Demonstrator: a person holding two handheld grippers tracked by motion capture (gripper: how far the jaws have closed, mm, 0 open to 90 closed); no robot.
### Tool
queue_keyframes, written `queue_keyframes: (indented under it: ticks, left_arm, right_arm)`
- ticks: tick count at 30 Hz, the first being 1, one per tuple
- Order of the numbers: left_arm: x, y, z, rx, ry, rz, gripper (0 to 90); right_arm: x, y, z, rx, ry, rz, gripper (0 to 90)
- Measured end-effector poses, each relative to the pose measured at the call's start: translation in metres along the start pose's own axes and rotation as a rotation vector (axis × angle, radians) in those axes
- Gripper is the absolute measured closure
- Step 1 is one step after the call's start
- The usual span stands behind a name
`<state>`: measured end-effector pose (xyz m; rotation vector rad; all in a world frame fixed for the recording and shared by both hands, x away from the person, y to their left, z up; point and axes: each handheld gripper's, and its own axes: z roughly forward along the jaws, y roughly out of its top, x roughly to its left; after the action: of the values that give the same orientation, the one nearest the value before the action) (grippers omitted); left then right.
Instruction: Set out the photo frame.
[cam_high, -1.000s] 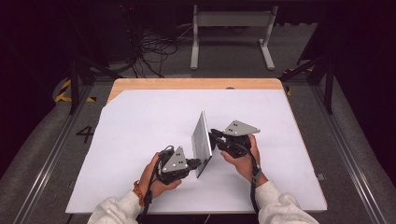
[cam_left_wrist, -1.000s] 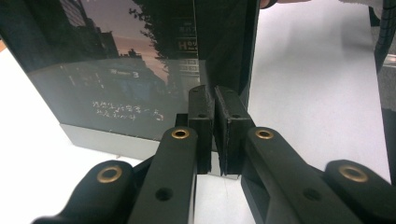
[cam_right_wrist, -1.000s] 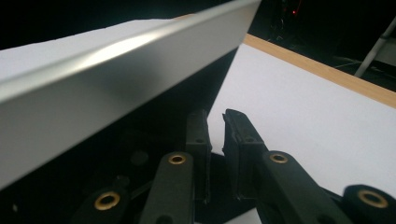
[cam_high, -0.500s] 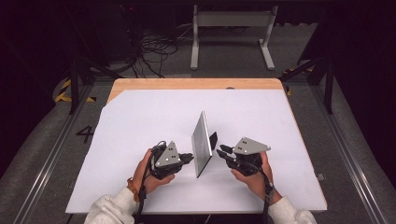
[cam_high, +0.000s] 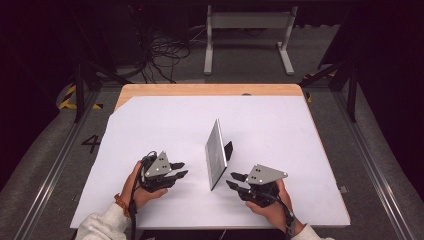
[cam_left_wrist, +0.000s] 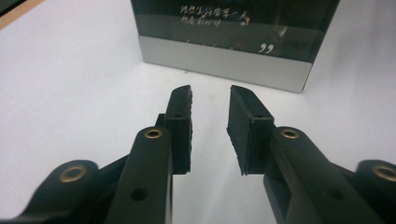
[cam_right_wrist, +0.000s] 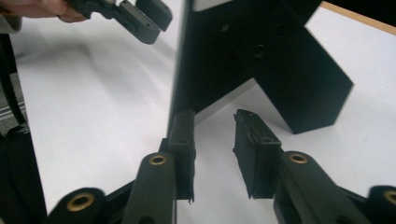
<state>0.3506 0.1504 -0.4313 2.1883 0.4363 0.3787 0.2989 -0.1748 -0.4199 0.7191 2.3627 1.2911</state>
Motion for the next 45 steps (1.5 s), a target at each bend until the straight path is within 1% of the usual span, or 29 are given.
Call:
queue_keyframes:
  ticks: [1,2,3,6,9,10,12,13,14,20,29,33,36,37,40,41,45]
  left_arm:
    - [0.0,0.0,0.0,0.0,0.0,0.0,66.5]
    - [0.002,-0.001,0.0,-0.007,-0.004,-0.006,66.5]
    - [0.004,-0.001,0.0,-0.009,-0.001,-0.007,62.7]
    - [0.009,0.0,0.002,-0.019,0.006,-0.023,61.9]
    - [0.011,0.001,0.005,-0.013,0.004,-0.027,58.2]
    - [0.011,0.001,0.006,-0.01,0.006,-0.023,57.6]
    - [0.011,0.002,0.007,-0.016,0.005,-0.027,55.6]
    - [0.011,0.003,0.007,-0.018,0.012,-0.026,53.5]
    - [0.011,0.004,0.008,-0.02,0.014,-0.028,52.7]
    - [0.012,0.009,0.011,-0.036,0.006,-0.036,50.2]
    - [0.013,0.013,0.017,-0.03,0.003,-0.035,48.4]
    - [0.014,0.013,0.018,-0.031,0.003,-0.039,47.5]
    - [0.015,0.014,0.019,-0.03,0.007,-0.043,46.1]
    - [0.014,0.014,0.02,-0.03,0.007,-0.052,45.6]
    - [0.015,0.016,0.02,-0.032,0.013,-0.05,43.4]
    - [0.016,0.016,0.02,-0.034,0.01,-0.059,42.5]
    - [0.017,0.018,0.023,-0.034,0.008,-0.062,39.9]
  right_arm:
    - [0.002,0.001,0.001,-0.002,0.006,0.0,65.1]
    - [0.002,0.001,0.001,-0.002,0.006,0.0,65.1]
    - [0.004,0.002,0.004,-0.008,0.008,0.007,60.7]
    - [0.007,0.004,0.007,-0.012,0.011,0.003,59.3]
    - [0.01,0.008,0.012,-0.028,0.014,0.023,55.8]
    - [0.01,0.01,0.014,-0.03,0.005,0.026,54.6]
    - [0.01,0.012,0.018,-0.034,0.001,0.035,53.7]
    - [0.009,0.013,0.02,-0.036,0.001,0.045,53.2]
    - [0.009,0.014,0.022,-0.035,-0.011,0.053,53.0]
    - [0.007,0.016,0.028,-0.041,-0.02,0.061,53.9]
    - [0.008,0.015,0.025,-0.037,-0.01,0.033,61.3]
    - [0.005,0.013,0.022,-0.034,-0.007,0.042,61.6]
    - [0.004,0.012,0.02,-0.033,-0.01,0.033,62.0]
    - [0.004,0.011,0.019,-0.031,-0.01,0.028,62.0]
    - [0.0,0.008,0.015,-0.029,0.001,0.028,62.3]
    - [-0.001,0.008,0.014,-0.026,0.007,0.024,62.2]
    - [-0.006,0.004,0.008,-0.02,0.006,0.023,62.1]
